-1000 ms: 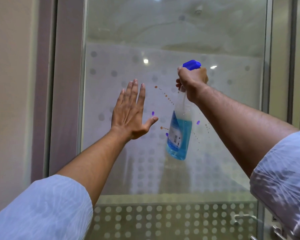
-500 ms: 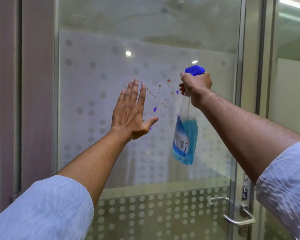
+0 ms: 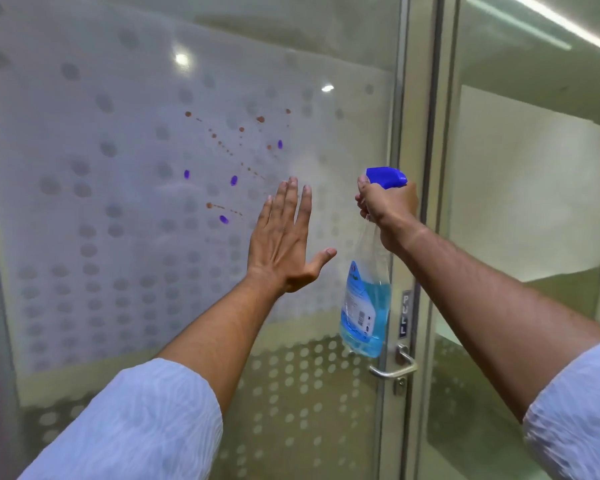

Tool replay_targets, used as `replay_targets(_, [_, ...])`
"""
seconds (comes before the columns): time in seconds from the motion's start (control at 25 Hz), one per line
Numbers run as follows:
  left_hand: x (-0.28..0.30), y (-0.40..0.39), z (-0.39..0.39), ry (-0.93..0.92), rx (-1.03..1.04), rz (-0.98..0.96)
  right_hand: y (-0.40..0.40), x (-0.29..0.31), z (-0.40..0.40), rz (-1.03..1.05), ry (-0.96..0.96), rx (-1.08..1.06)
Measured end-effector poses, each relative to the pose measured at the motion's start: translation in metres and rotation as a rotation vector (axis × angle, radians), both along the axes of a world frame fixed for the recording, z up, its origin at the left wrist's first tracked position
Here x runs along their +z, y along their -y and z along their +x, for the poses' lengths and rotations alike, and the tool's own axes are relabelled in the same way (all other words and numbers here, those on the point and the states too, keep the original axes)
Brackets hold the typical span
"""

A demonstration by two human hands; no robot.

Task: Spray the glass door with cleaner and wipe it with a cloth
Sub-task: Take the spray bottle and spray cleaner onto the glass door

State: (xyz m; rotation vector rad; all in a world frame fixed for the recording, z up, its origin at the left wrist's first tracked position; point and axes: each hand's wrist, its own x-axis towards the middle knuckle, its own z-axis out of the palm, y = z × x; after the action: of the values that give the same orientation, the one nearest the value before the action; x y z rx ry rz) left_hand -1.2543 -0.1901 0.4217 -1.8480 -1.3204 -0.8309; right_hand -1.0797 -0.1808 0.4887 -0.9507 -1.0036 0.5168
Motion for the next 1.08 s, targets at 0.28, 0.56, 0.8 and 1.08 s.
replay_targets(0.28, [-0.042,-0.001,0.12,0.02,-0.16,-0.082,0.019,-0.05,0.109,-0.019,-0.004,-0.137])
replay_targets(0.56, [-0.091,-0.006,0.272,0.027,-0.305,-0.188,0.036,-0.121,0.249,-0.071,0.055,-0.246])
replay_targets(0.8, [-0.13,-0.011,0.386,-0.025,-0.425,-0.252,0.053,-0.174,0.358,-0.13,0.087,-0.342])
replay_targets(1.08, [-0.17,-0.03,0.516,-0.092,-0.599,-0.327,0.066,-0.222,0.472,-0.134,0.09,-0.549])
